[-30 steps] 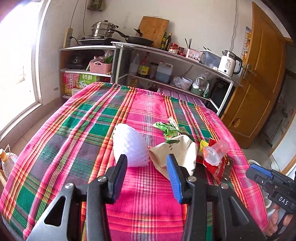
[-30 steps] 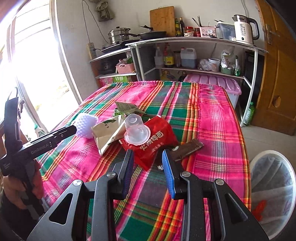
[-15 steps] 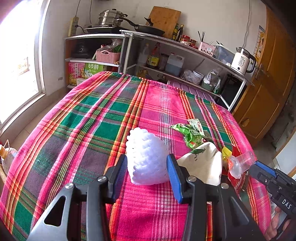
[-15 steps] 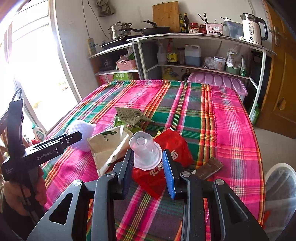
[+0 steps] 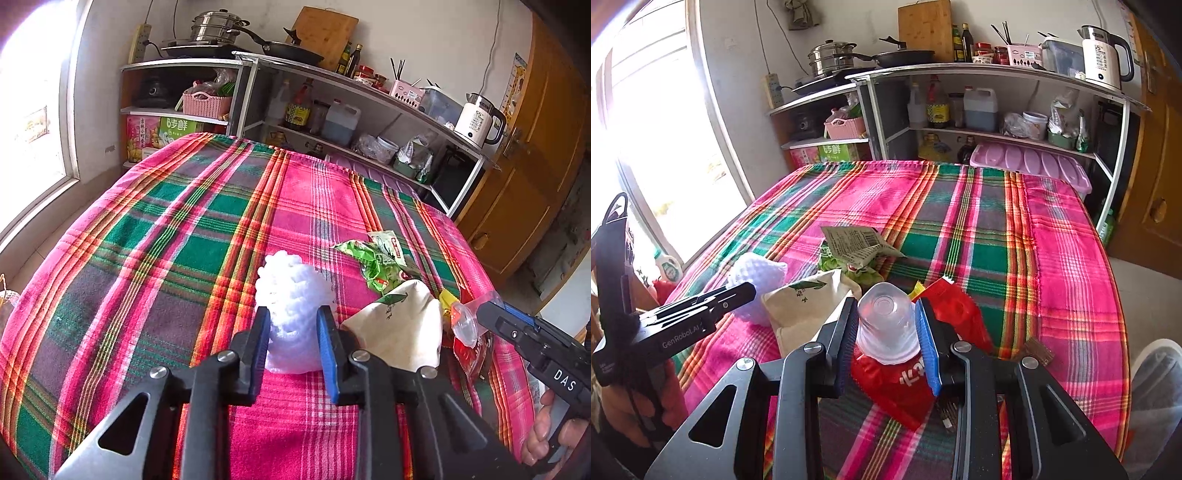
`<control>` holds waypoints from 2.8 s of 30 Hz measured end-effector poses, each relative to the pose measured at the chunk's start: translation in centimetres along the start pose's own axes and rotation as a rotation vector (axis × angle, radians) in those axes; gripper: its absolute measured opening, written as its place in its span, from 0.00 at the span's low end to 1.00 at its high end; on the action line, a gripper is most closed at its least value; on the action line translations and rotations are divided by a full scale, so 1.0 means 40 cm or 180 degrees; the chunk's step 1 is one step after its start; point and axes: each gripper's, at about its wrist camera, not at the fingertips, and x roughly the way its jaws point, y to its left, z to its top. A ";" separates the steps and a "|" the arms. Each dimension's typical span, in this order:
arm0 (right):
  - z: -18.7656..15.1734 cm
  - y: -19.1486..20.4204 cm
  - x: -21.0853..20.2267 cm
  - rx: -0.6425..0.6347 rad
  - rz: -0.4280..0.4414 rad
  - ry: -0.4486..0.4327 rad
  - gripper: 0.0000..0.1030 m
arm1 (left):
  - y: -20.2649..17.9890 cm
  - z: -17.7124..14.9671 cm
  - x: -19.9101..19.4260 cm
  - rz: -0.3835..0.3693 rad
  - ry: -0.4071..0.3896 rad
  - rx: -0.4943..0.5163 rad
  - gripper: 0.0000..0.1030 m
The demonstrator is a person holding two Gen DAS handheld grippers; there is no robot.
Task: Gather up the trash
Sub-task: 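Grasp the white foam net with the left tool while the right tool grasps another clear cup, then carry the foam net and clear cup over the white bin and open both tools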
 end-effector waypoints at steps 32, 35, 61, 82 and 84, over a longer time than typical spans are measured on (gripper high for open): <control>-0.118 -0.075 -0.241 0.0229 -0.0021 -0.0329 0.31 | -0.172 -0.065 -0.183 -0.0398 -0.0252 0.0314 0.12; -0.139 -0.103 -0.272 0.0292 -0.0091 -0.0352 0.31 | -0.224 -0.080 -0.188 -0.0495 -0.0231 0.0398 0.12; -0.294 -0.389 -0.457 0.0997 -0.0698 -0.0507 0.31 | -0.636 -0.171 -0.146 -0.1292 0.0110 0.1132 0.12; -0.392 -0.583 -0.469 0.1496 -0.1014 -0.0323 0.31 | -0.872 -0.238 0.021 -0.1611 0.0605 0.1507 0.12; -0.398 -0.593 -0.465 0.1526 -0.1015 -0.0295 0.31 | -0.885 -0.247 0.031 -0.1612 0.0654 0.1525 0.12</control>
